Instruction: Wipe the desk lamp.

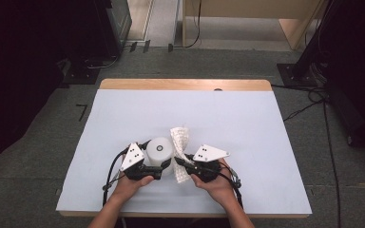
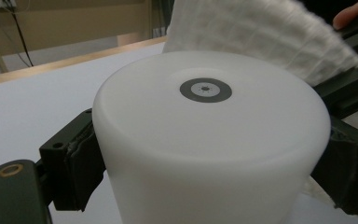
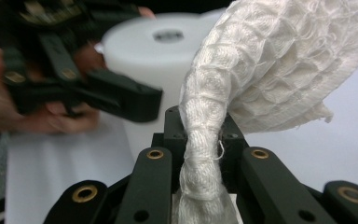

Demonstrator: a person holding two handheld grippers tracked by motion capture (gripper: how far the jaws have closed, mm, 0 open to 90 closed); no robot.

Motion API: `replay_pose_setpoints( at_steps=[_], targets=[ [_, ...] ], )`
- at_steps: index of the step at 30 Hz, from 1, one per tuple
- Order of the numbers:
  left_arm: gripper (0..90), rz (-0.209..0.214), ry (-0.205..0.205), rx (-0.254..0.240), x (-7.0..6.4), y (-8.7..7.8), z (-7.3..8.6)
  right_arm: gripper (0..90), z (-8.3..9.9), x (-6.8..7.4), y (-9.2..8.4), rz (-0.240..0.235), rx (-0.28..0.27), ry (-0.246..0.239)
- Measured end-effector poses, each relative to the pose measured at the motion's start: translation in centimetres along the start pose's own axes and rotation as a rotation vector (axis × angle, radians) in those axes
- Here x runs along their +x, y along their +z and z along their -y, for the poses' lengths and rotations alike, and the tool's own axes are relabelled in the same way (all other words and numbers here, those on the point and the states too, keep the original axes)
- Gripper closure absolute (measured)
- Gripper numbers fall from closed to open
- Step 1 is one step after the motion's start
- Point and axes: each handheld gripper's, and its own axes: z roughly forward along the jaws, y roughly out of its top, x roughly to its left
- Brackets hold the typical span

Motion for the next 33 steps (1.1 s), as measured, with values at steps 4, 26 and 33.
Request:
replay_pose_setpoints(
  at_steps=[4, 26, 33],
  targets=[
    [9.2, -0.002, 0.007, 0.002, -0.1, 0.0, 0.0, 78.6, 0.4, -0.5, 0.3, -0.057, 0.038, 0.019],
    [7.5, -0.147, 0.02, 0.011, -0.8, -0.6, 0.3, 38.5, 2.2, -4.9, -0.2, 0.258, 0.158, 0.294],
    [8.9, -0.133, 0.032, 0.046, -0.7, -0.8, 0.5, 80.3, 2.7, -4.7, 0.5, 0.233, 0.184, 0.315]
  ],
)
